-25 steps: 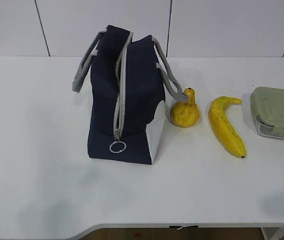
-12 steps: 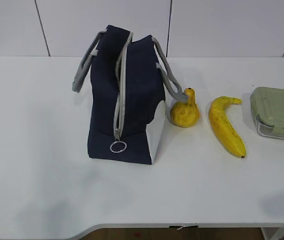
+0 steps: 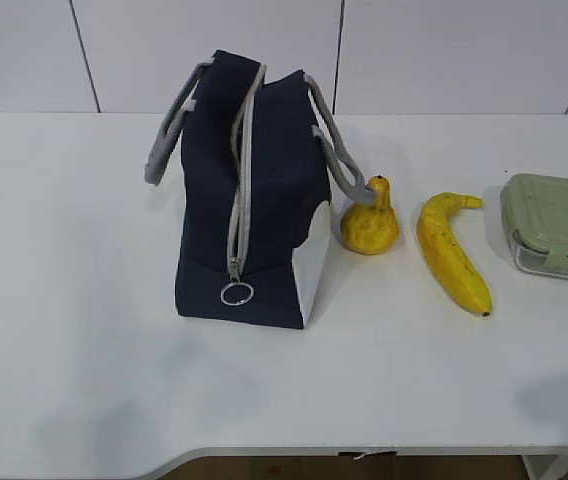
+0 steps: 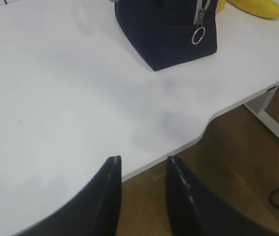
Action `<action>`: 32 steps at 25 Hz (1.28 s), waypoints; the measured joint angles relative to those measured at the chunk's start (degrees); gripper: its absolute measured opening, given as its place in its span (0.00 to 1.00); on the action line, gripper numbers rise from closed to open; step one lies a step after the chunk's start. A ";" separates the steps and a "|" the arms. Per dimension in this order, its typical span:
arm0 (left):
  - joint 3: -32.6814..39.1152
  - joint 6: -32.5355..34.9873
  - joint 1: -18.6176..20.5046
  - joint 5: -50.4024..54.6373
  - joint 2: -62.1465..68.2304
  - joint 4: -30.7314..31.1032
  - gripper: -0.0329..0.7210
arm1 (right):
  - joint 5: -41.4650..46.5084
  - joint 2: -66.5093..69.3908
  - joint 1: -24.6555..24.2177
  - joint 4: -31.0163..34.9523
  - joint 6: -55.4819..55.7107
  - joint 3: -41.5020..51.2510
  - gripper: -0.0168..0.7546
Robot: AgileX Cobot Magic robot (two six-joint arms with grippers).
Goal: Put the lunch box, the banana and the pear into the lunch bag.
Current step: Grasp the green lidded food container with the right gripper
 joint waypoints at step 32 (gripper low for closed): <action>0.00 0.00 0.00 -0.03 0.00 -2.09 0.36 | -26.30 28.72 0.00 -6.85 3.60 0.39 0.52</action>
